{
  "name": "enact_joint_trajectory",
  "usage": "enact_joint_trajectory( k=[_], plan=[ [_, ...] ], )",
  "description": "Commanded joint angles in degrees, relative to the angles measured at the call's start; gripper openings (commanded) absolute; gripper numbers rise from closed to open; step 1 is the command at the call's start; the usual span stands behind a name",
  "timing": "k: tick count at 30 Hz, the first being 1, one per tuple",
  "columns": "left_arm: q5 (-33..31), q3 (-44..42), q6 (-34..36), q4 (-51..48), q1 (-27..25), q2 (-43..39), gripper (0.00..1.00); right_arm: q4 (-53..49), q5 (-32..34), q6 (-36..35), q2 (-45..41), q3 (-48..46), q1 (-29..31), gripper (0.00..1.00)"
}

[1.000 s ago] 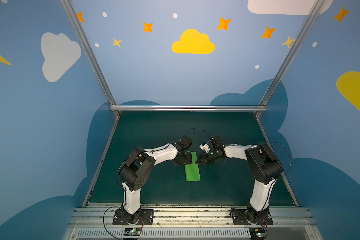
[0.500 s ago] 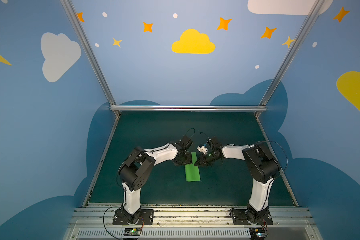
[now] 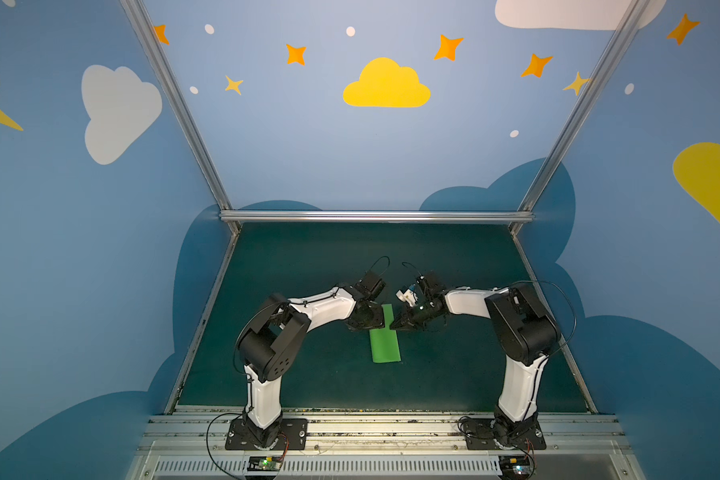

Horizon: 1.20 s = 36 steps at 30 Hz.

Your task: Fold a paper plane with a square sheet of paper (fold left side to right side)

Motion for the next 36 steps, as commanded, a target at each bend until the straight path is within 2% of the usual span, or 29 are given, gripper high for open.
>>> enact_joint_trajectory(
  k=[1,10,18,22,24,36],
  plan=[
    [-0.25,-2.04,-0.08,1.39,-0.37,3.05,0.64,-1.5,2.26,-0.41,1.82,0.98,-0.43,0.0],
    [-0.33,-2.02,-0.31,1.35,-0.47,3.08,0.64,-0.48,1.05,0.0,1.1,0.54,0.11,0.0],
    [-0.61,-1.87,-1.41,1.35,-0.55,3.13,0.63,0.29,2.68,1.57,-4.33,-0.66,-1.78,0.0],
    [-0.6,-1.3,-2.43,1.08,-0.55,3.49,0.64,0.78,3.43,2.31,-5.3,-1.39,-2.95,0.11],
    [-0.6,-0.84,-2.73,0.86,-0.57,3.87,0.64,1.08,3.25,2.53,-5.2,-1.67,-3.22,0.11],
    [-1.21,-0.11,-2.95,-0.25,-0.9,4.42,0.64,2.23,0.13,1.93,-3.75,-1.23,-0.84,0.07]
  ],
)
